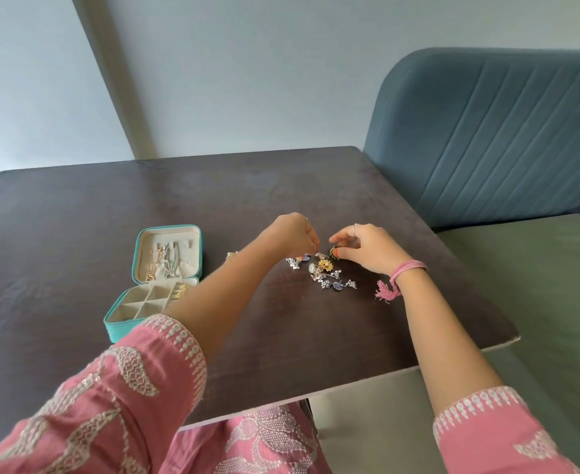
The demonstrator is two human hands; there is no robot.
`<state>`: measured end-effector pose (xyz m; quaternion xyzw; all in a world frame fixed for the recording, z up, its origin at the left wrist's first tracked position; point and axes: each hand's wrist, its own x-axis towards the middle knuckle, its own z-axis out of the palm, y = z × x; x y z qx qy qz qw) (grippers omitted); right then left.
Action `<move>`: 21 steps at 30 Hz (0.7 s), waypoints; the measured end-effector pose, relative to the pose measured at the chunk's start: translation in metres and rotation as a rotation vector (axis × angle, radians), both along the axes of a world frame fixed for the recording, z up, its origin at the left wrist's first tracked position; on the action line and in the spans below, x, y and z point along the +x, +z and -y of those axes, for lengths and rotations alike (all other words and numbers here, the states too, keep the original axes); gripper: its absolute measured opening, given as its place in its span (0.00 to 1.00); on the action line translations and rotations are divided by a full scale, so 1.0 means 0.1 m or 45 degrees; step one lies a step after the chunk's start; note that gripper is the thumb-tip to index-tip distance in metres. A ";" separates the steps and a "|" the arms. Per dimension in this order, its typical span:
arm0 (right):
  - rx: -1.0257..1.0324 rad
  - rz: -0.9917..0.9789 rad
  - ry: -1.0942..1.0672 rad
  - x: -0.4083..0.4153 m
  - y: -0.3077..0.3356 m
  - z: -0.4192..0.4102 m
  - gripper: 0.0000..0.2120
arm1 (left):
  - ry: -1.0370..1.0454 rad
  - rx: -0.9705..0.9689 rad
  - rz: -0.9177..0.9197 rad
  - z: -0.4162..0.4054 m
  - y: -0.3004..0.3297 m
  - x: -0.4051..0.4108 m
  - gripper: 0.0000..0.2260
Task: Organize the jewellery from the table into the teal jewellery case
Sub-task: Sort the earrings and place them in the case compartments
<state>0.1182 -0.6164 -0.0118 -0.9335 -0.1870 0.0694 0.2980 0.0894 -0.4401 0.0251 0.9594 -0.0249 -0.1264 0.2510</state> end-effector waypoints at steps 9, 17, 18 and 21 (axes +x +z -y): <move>0.555 -0.208 -0.127 -0.03 0.08 0.11 0.12 | 0.174 -0.434 -0.056 0.01 -0.08 0.00 0.10; 1.130 -0.504 -0.106 -0.16 0.25 0.17 0.12 | 0.282 -1.220 -0.326 0.14 0.02 -0.15 0.09; 1.157 -0.513 -0.100 -0.18 0.25 0.18 0.12 | 0.286 -1.281 -0.343 0.15 0.03 -0.16 0.08; 1.221 -0.514 -0.110 -0.21 0.25 0.21 0.12 | 0.291 -1.370 -0.356 0.18 0.03 -0.21 0.07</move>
